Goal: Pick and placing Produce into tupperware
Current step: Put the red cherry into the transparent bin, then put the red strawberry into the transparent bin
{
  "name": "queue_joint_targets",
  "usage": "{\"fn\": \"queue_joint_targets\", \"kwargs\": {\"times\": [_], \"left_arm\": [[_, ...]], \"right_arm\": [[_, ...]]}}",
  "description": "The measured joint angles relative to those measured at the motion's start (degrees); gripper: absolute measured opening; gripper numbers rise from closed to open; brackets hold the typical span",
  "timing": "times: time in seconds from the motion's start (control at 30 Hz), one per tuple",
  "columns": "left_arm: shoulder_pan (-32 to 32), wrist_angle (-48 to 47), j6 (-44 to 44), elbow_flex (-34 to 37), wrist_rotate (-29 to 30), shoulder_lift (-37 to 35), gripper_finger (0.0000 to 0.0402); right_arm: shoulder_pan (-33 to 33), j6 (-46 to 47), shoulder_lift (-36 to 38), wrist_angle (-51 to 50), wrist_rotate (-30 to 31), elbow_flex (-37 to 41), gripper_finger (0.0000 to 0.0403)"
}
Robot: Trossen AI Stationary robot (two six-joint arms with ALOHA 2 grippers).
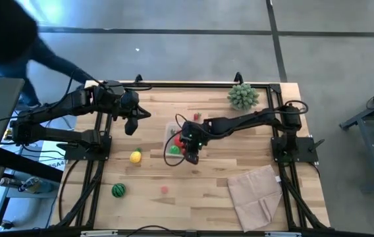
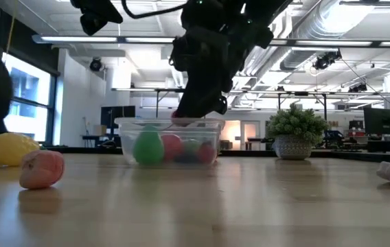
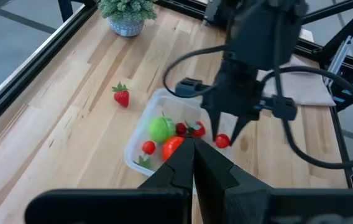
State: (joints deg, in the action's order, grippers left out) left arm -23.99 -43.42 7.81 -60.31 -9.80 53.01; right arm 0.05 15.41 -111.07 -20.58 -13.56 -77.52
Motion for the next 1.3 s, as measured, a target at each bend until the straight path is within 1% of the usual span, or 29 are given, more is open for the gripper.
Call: {"fn": "queue_joint_targets", "kwargs": {"times": [0.13,0.23,0.33,0.5,0.6,0.87,0.97,1.07,1.17,1.3], "left_arm": [[0.0,0.0,0.0,0.0,0.0,-0.02,0.0001],[0.02,0.0,0.0,0.0,0.0,-0.02,0.0001],[0.0,-0.02,0.0,0.0,0.0,0.0,0.0001],[0.0,0.0,0.0,0.0,0.0,-0.02,0.0001],[0.0,-0.02,0.0,0.0,0.0,-0.02,0.0001],[0.0,0.0,0.0,0.0,0.0,0.0,0.0001],[0.0,0.0,0.0,0.0,0.0,-0.02,0.0001],[0.01,-0.01,0.0,0.0,0.0,-0.01,0.0001],[0.02,0.0,0.0,0.0,0.0,-0.02,0.0001],[0.01,-0.02,0.0,0.0,0.0,-0.02,0.0001]], "right_arm": [[1.56,1.08,0.0,0.3,0.22,0.0,0.0097],[2.08,0.59,0.0,0.26,2.02,0.0,0.0097],[1.77,0.09,-0.02,0.24,3.65,0.0,0.0097],[0.65,-0.45,-0.02,0.0,4.63,0.0,0.0102],[0.06,-0.45,-0.02,-0.13,4.92,0.0,0.0119],[-0.95,-1.23,-0.02,-0.15,4.98,0.0,0.0184],[-1.51,-1.49,-0.01,-0.14,5.02,0.0,0.0198],[-2.81,-1.59,1.45,-0.62,5.01,0.0,0.0201],[-4.66,-3.72,5.63,-1.16,7.82,0.0,0.0199],[-6.58,-9.41,11.56,-2.44,15.43,0.14,0.0195]]}}
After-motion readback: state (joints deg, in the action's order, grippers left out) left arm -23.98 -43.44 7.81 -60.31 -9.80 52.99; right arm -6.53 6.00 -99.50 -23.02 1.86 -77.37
